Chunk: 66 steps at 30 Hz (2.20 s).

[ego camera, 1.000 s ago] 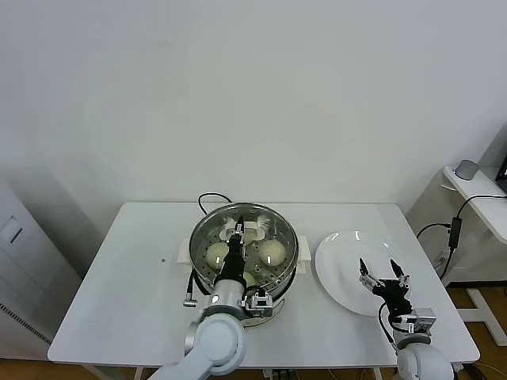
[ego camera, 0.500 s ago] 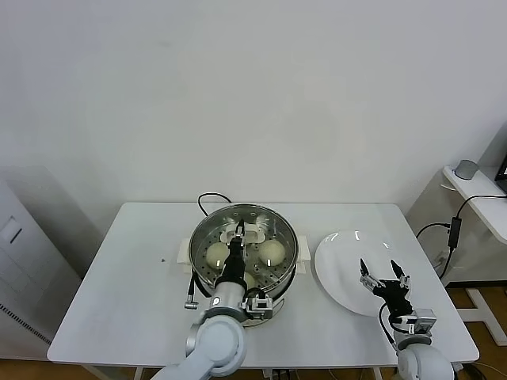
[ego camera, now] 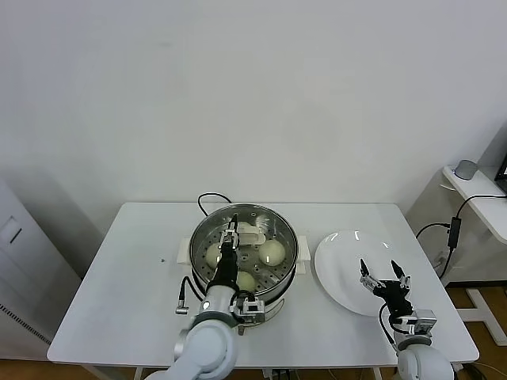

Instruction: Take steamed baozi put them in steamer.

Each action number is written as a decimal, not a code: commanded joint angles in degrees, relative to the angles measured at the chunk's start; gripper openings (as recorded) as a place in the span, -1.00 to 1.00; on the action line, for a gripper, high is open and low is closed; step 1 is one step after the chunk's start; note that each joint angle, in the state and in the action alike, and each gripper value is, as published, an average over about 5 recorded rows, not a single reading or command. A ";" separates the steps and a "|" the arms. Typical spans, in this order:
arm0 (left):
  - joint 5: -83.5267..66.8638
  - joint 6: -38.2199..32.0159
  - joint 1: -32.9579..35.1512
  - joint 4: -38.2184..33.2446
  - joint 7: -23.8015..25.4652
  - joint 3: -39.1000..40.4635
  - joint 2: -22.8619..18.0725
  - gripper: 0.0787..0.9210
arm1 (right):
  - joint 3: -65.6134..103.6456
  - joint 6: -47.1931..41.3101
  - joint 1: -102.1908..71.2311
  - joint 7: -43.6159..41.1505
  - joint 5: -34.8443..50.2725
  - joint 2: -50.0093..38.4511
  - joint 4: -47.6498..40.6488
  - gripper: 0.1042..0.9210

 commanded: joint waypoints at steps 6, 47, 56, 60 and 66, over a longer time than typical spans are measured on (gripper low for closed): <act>-64.91 -15.93 0.97 -16.66 5.32 -18.96 10.49 0.50 | 0.86 0.50 0.05 -1.00 0.08 0.57 -0.31 0.76; -104.12 -25.62 10.69 17.27 -6.98 -44.66 6.77 0.77 | 1.36 -5.61 -1.62 -1.48 1.76 -3.92 5.08 0.76; -100.16 -27.60 11.58 19.46 -7.20 -44.02 6.04 0.77 | 1.27 -5.96 -2.21 -1.52 2.24 -4.01 5.07 0.76; -99.43 -27.93 11.81 19.60 -7.24 -44.27 6.16 0.77 | 1.11 -6.23 -2.57 -1.39 2.45 -4.09 5.20 0.76; -98.89 -27.94 12.17 18.95 -7.10 -44.11 6.20 0.77 | 1.00 -6.44 -2.77 -1.34 2.48 -4.01 5.32 0.76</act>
